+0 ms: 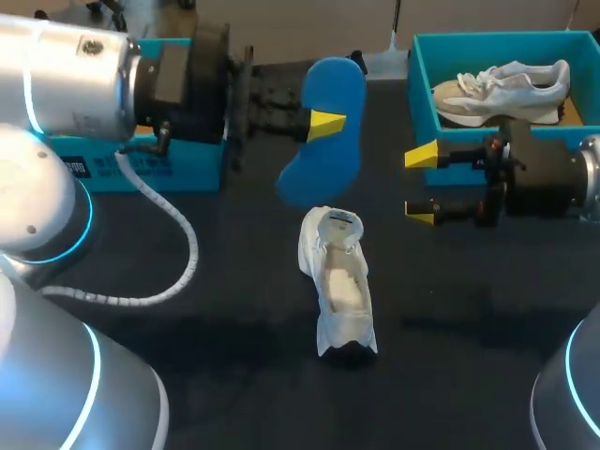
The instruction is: Take the shoe out of the shoebox, open the shoe tongue, remove and reinsert the insole, then place the shoe into the shoebox
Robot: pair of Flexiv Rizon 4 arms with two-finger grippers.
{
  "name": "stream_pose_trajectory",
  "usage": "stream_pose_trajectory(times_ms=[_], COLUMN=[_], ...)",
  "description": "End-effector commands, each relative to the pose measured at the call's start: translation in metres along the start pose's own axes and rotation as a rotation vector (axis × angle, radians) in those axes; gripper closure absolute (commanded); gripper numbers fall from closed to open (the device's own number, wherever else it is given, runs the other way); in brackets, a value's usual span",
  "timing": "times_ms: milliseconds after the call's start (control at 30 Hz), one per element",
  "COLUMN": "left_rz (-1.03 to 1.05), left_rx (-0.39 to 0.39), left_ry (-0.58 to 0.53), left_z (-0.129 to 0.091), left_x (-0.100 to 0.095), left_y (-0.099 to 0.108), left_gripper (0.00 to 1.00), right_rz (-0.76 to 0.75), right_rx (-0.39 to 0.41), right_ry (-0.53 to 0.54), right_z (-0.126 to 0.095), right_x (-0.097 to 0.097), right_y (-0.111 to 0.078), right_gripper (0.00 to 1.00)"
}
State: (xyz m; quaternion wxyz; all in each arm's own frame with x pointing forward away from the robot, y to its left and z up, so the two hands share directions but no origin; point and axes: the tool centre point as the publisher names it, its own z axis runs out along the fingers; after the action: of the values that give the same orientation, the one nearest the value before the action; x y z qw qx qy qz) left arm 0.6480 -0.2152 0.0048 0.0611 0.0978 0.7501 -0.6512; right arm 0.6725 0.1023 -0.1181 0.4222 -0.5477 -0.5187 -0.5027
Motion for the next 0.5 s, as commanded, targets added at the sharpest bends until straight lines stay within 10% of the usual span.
stream_pose_trajectory(times_ms=[33,500], left_rz=[0.511,0.695], left_rx=[0.200,0.205], left_ry=[-0.070,-0.044], left_z=[0.005,-0.001], left_x=[0.003,0.006], left_y=[0.005,0.023], left_gripper=[1.00,1.00], right_rz=[0.001,0.001], right_rx=[-0.002,-0.002], right_ry=[-0.001,-0.001], right_z=[0.003,0.003], right_x=[0.000,0.000], right_y=[0.000,0.000], right_gripper=[0.00,0.00])
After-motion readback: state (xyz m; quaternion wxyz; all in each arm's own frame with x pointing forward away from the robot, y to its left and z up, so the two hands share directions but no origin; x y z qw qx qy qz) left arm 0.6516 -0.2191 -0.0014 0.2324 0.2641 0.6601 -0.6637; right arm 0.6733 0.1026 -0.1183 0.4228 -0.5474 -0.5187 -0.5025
